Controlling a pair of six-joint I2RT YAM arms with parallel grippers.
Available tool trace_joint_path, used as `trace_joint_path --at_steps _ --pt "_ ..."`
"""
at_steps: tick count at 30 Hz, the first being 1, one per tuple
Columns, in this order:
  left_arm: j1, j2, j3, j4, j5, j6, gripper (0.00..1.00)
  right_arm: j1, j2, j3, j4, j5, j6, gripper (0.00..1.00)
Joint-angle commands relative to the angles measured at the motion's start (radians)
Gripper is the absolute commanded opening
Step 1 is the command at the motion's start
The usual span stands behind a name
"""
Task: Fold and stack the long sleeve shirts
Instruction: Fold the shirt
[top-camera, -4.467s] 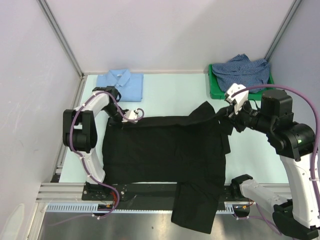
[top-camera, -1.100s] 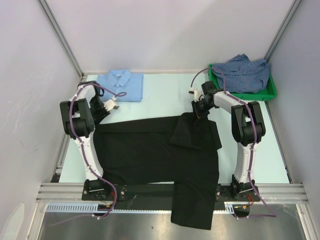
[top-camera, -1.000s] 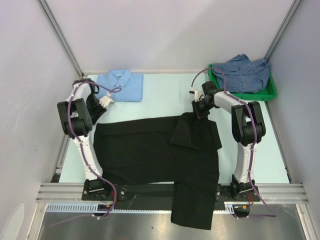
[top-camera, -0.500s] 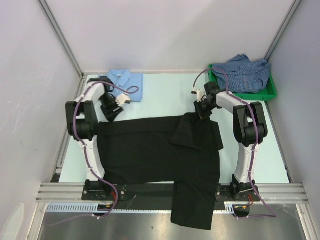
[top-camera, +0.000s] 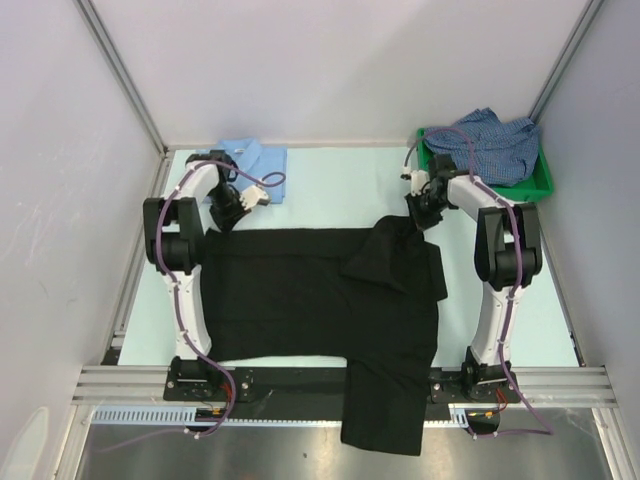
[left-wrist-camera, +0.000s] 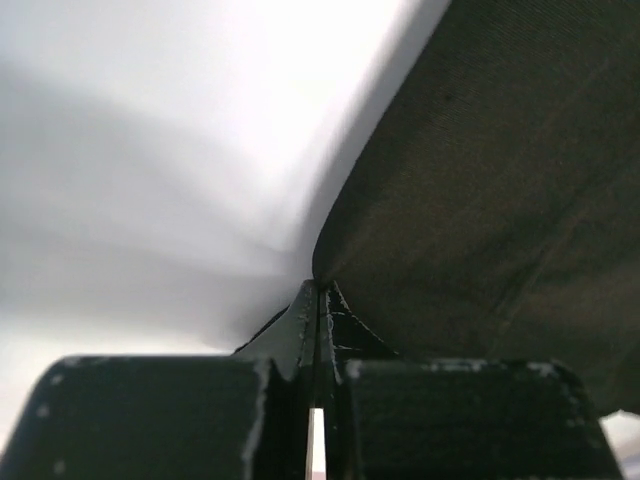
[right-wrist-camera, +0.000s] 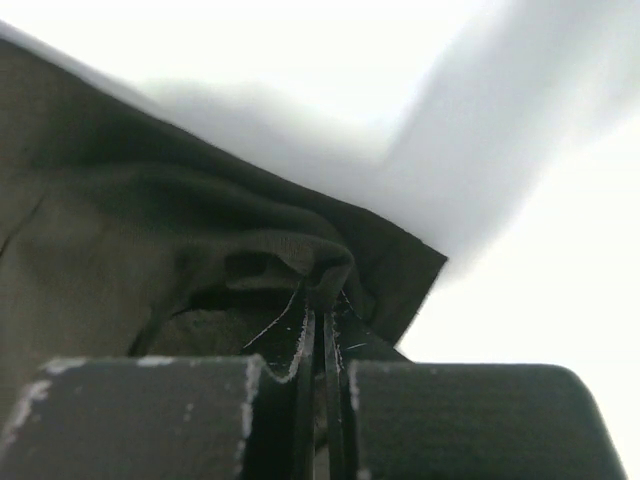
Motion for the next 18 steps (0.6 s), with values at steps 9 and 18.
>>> trace_joint_path --at_steps 9,18 --pt "0.009 -0.25 -0.026 0.162 0.264 -0.111 0.66 0.009 -0.455 -0.098 -0.262 -0.446 -0.203 0.0" --pt "0.055 -0.692 -0.276 0.356 0.635 -0.381 1.0 0.299 -0.571 -0.12 -0.307 -0.527 -0.212 0.0"
